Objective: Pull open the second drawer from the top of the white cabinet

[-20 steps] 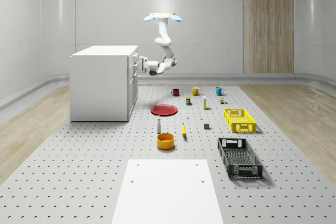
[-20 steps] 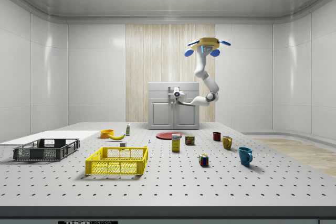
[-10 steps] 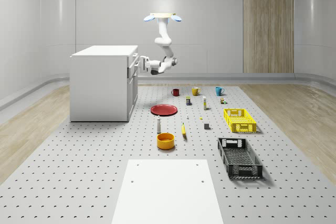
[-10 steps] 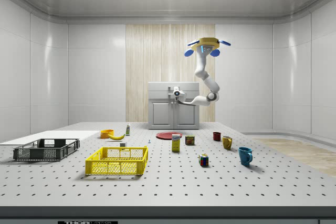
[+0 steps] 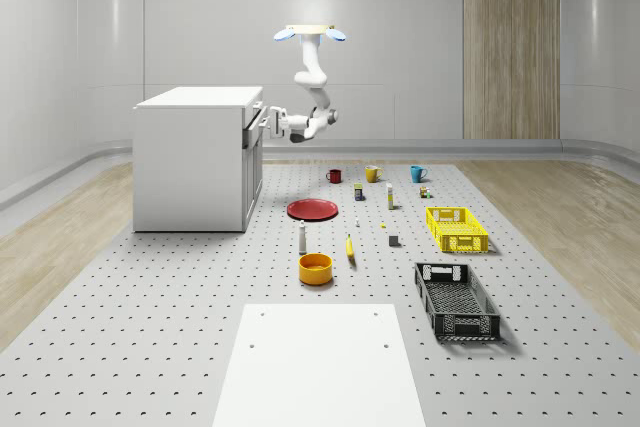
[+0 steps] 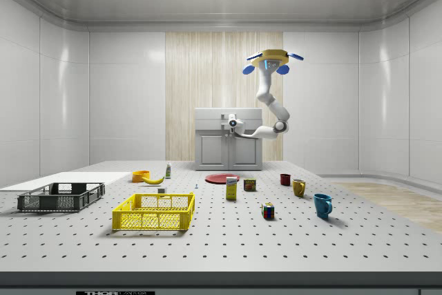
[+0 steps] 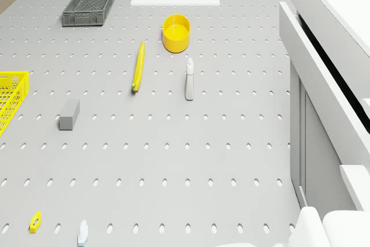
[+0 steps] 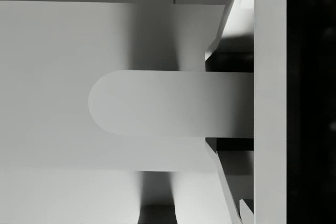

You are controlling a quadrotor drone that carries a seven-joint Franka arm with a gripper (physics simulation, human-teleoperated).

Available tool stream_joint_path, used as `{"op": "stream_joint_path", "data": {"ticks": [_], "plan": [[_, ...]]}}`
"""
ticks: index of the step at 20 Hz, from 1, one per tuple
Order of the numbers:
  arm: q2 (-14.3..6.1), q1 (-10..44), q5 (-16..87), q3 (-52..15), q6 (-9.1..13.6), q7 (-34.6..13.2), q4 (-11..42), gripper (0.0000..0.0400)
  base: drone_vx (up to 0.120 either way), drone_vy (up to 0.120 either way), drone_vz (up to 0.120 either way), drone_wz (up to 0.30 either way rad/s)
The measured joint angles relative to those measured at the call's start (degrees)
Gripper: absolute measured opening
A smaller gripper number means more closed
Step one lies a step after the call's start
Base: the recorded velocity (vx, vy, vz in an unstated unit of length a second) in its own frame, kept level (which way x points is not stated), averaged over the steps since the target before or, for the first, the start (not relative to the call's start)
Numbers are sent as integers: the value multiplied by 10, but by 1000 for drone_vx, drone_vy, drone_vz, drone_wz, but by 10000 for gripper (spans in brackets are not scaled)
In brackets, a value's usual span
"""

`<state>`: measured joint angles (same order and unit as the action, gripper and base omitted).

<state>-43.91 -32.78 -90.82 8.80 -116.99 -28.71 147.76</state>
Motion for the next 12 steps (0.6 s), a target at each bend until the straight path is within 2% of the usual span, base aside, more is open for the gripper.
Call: {"op": "stream_joint_path", "data": {"ticks": [2, 4, 7, 8, 10, 12], "plan": [[-5, 5, 8, 4, 6, -16, 2, 129, 0, 0, 0, 0], [-4, 7, 9, 10, 11, 4, 7, 136, 0, 0, 0, 0], [-14, 14, 21, 17, 21, -11, 9, 117, 0, 0, 0, 0], [-17, 16, 25, 19, 24, -16, 10, 120, 0, 0, 0, 0], [-27, 20, 47, 22, 26, -45, 7, 175, 0, 0, 0, 0], [-29, 22, 50, 28, 30, -35, 10, 158, 0, 0, 0, 0]]}}
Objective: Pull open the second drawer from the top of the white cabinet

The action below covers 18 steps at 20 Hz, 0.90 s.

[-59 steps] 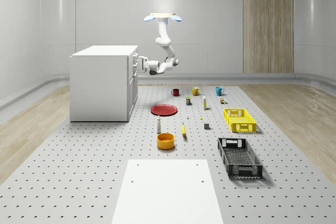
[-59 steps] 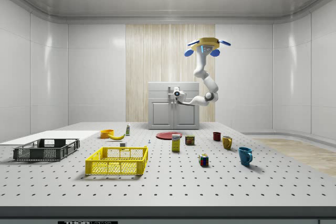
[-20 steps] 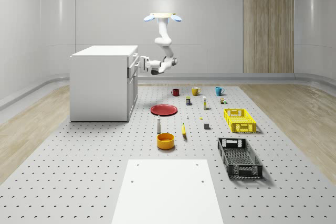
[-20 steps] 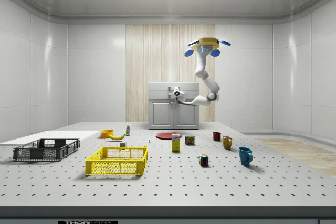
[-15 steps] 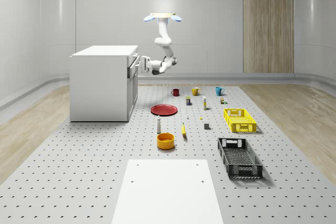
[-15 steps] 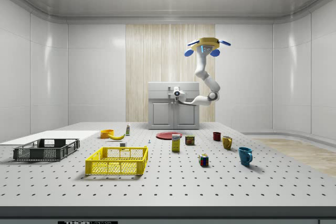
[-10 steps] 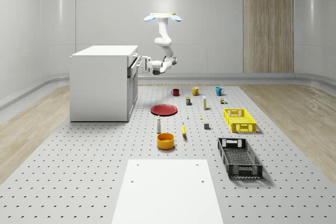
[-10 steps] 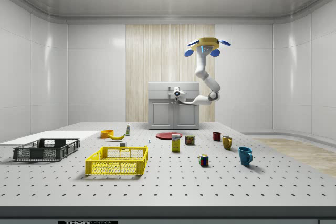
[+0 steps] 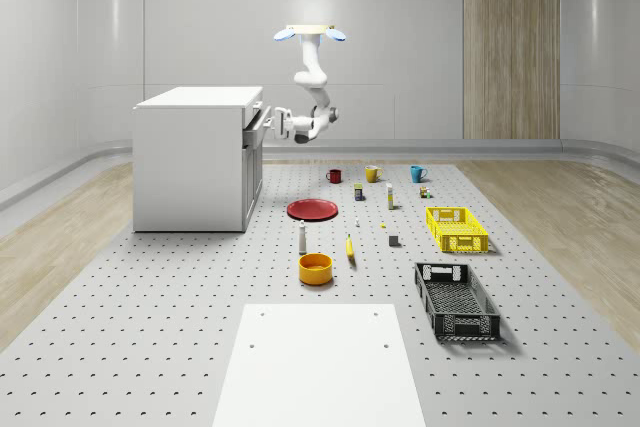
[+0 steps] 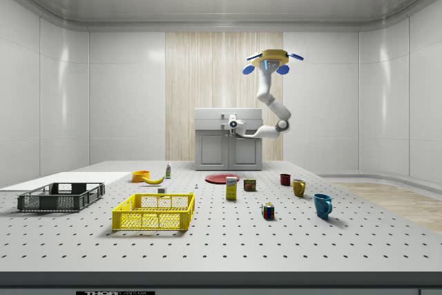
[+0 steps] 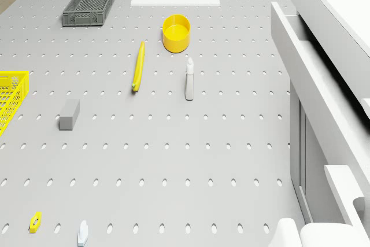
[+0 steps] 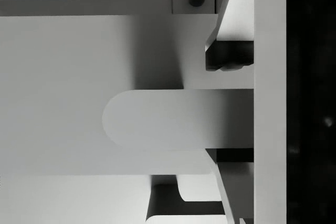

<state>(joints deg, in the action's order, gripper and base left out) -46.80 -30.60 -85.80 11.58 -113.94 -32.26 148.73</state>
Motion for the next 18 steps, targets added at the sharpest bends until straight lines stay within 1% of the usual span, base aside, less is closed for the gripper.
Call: {"op": "stream_joint_path", "data": {"ticks": [1, 2, 3, 4, 5, 7, 8, 10, 18], "plan": [[1, 1, -1, 5, 4, 19, 3, 145, 0, 0, 0, 0], [-2, 3, 2, 8, 8, 18, 5, 135, 0, 0, 0, 0], [-4, 5, 6, 12, 11, 10, 6, 136, 0, 0, 0, 0], [-12, 8, 21, 12, 12, -29, 2, 191, 0, 0, 0, 0], [-10, 6, 25, 19, 14, 4, 5, 178, 0, 0, 0, 0], [-13, 8, 26, 27, 19, 9, 8, 147, 0, 0, 0, 0], [-15, 9, 29, 31, 23, 7, 9, 139, 0, 0, 0, 0], [-20, 13, 39, 40, 30, -8, 11, 138, 0, 0, 0, 0], [-38, 24, 83, 81, 59, -18, 14, 139, 0, 0, 0, 0]]}}
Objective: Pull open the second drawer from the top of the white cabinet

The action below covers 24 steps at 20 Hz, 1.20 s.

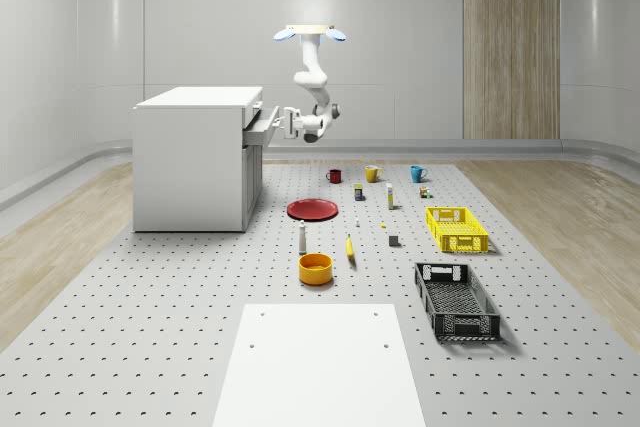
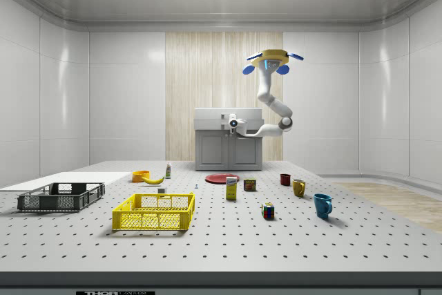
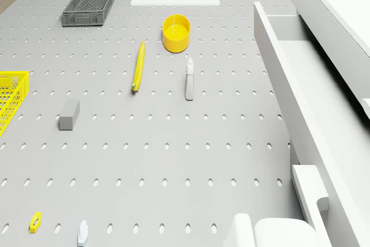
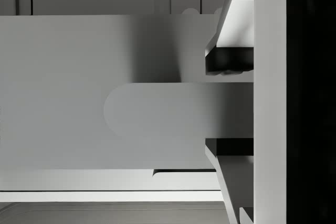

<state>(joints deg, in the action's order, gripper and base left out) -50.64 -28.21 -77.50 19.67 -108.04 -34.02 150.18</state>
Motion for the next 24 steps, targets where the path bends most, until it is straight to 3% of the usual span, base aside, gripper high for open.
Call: {"op": "stream_joint_path", "data": {"ticks": [4, 5, 7, 17, 24], "plan": [[-9, 5, 26, 25, 16, -7, 0, 139, 0, 0, 0, 0], [-4, 6, 27, 33, 21, 21, 4, 145, 0, 0, 0, 0], [-13, 7, 41, 39, 24, -14, -2, 138, 0, 0, 0, 0], [-29, 2, 86, 84, 41, -27, -7, 143, 0, 0, 0, 0], [-40, 2, 130, 130, 67, -32, -17, 139, 0, 0, 0, 0]]}}
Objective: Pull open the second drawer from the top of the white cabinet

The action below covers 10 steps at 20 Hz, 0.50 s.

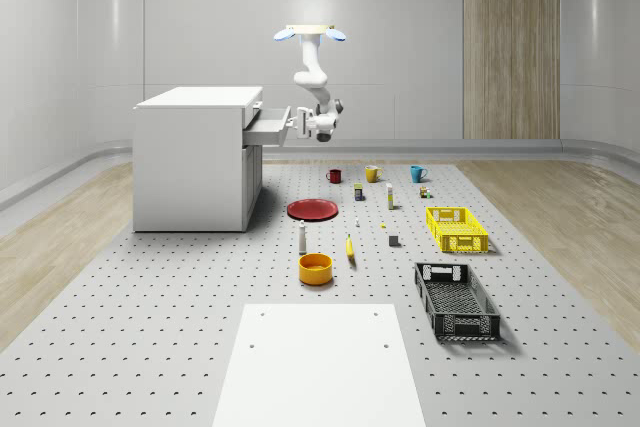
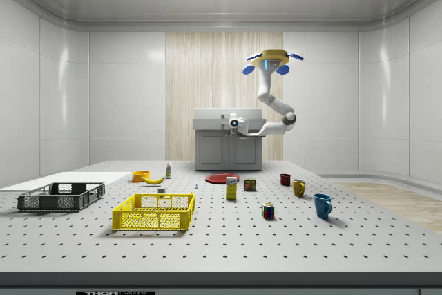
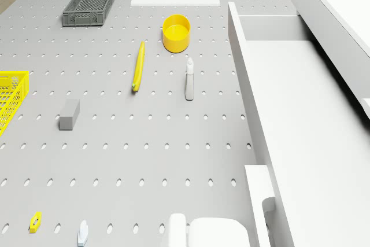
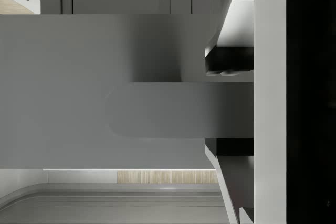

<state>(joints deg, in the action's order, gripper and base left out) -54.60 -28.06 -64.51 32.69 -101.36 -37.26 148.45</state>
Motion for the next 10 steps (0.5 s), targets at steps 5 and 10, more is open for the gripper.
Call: {"op": "stream_joint_path", "data": {"ticks": [5, 10], "plan": [[-7, -4, 25, 29, 14, -7, -9, 229, 0, 0, 0, 0], [-13, -11, 37, 45, 15, -10, -13, 280, 0, 40, 0, 0]]}}
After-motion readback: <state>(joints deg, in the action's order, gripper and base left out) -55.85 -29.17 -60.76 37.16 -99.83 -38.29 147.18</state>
